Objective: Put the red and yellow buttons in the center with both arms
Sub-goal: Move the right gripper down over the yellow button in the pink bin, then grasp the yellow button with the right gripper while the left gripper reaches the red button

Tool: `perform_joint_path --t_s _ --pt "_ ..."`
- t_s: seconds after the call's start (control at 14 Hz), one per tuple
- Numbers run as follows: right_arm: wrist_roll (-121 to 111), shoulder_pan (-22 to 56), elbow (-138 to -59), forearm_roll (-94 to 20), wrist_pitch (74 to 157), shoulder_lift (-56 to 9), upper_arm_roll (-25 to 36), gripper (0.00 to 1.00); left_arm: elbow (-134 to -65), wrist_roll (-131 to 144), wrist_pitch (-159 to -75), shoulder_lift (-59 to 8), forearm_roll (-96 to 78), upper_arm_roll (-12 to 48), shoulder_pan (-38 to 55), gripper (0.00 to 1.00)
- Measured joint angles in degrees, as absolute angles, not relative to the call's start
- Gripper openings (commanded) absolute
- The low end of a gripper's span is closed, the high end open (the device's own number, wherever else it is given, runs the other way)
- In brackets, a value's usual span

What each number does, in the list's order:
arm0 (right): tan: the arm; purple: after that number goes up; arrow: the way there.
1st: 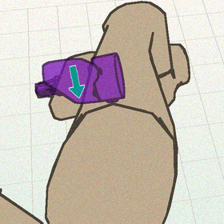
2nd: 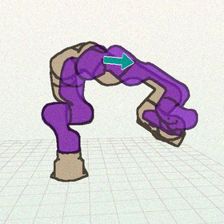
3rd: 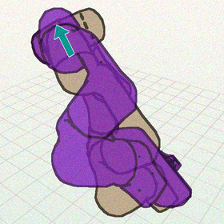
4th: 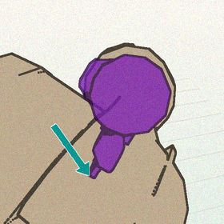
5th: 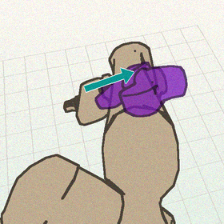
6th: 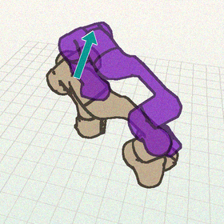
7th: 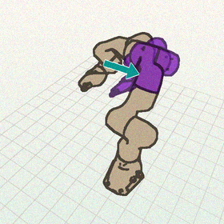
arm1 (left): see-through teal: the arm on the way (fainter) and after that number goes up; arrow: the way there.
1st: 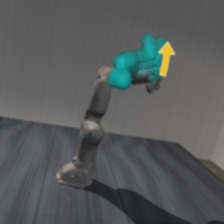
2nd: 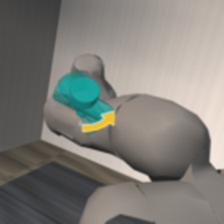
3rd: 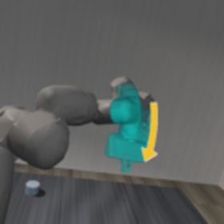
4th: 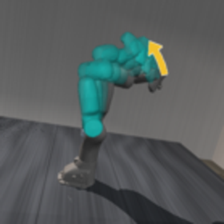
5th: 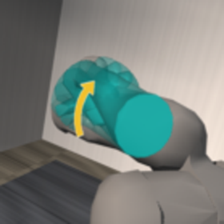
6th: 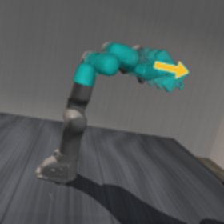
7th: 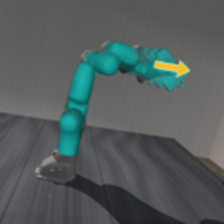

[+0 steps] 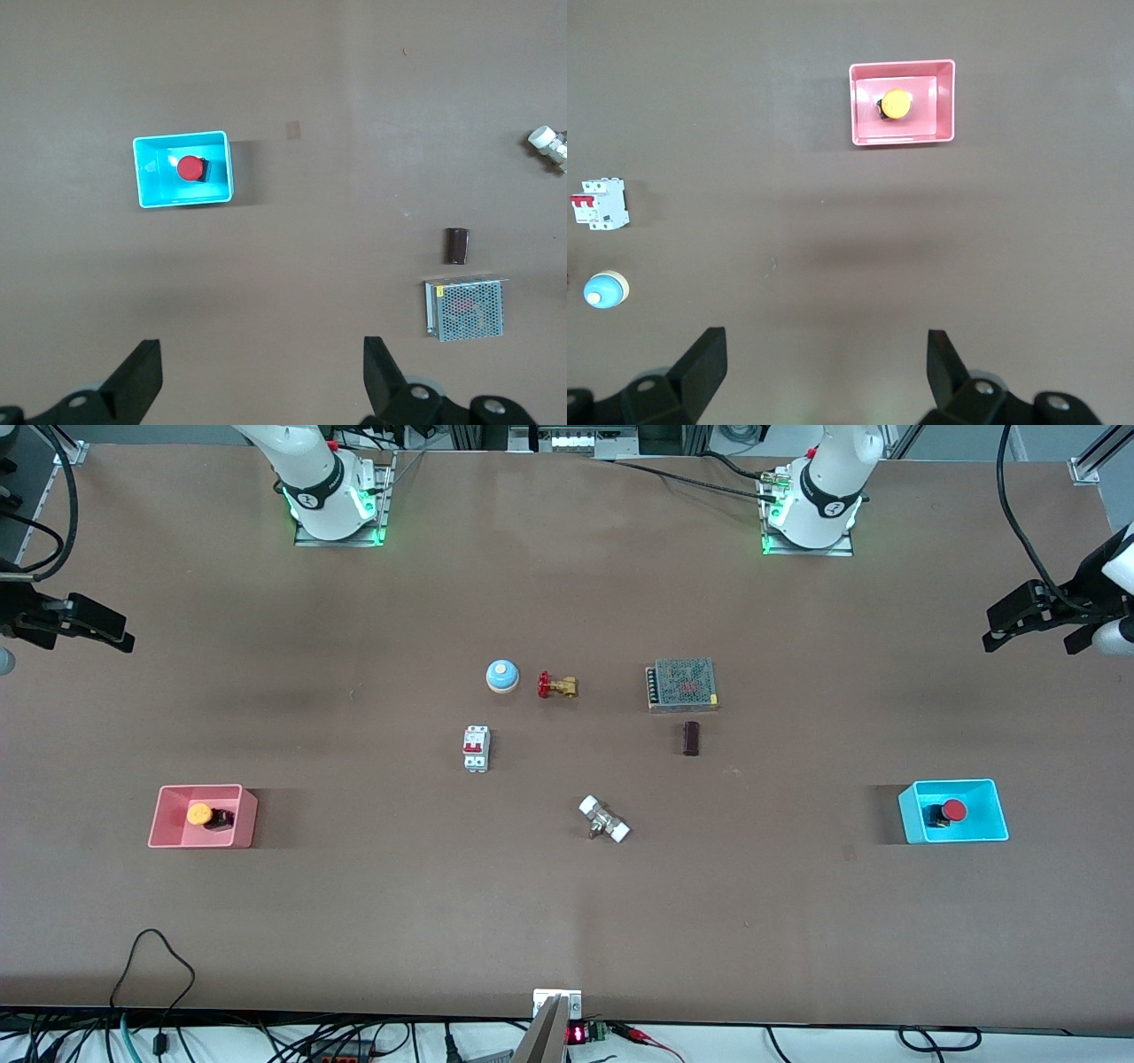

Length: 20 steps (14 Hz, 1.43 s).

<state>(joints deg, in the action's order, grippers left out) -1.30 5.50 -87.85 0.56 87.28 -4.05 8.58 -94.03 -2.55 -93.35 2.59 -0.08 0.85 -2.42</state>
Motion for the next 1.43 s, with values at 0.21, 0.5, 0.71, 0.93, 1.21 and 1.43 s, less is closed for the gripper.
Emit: perform_joint_path --t_s 0.21,0.5,0.71,0.93,1.21,1.43 --pt "-1.3 5.4 -88.61 0.58 91.64 -7.57 8.65 1.0 -94.02 -2.41 -93.15 2.59 -0.08 0.85 -2.42 1.0" --pt "-1.3 4.68 -89.13 0.61 102.95 -17.17 9.23 1.0 -94.03 -2.37 -92.98 2.59 -0.08 0.84 -2.43 1.0" --pt "-1.49 3.03 -89.11 0.61 110.56 -23.29 9.33 1.0 -94.07 -2.31 -92.94 2.59 -0.08 0.77 -2.65 1.0" --pt "-2.63 1.88 -89.01 0.6 116.95 -28.23 9.33 1.0 -94.16 -2.31 -92.88 2.58 -0.08 0.76 -2.84 1.0" --pt "-4.94 1.02 -85.87 0.6 120.76 -34.93 9.33 1.0 -94.17 -2.31 -92.77 2.57 -0.08 0.76 -2.85 1.0" --pt "-5.89 0.87 -84.2 0.59 121.58 -38.15 9.33 1.0 -94.18 -2.31 -92.71 2.57 -0.08 0.76 -2.85 1.0"
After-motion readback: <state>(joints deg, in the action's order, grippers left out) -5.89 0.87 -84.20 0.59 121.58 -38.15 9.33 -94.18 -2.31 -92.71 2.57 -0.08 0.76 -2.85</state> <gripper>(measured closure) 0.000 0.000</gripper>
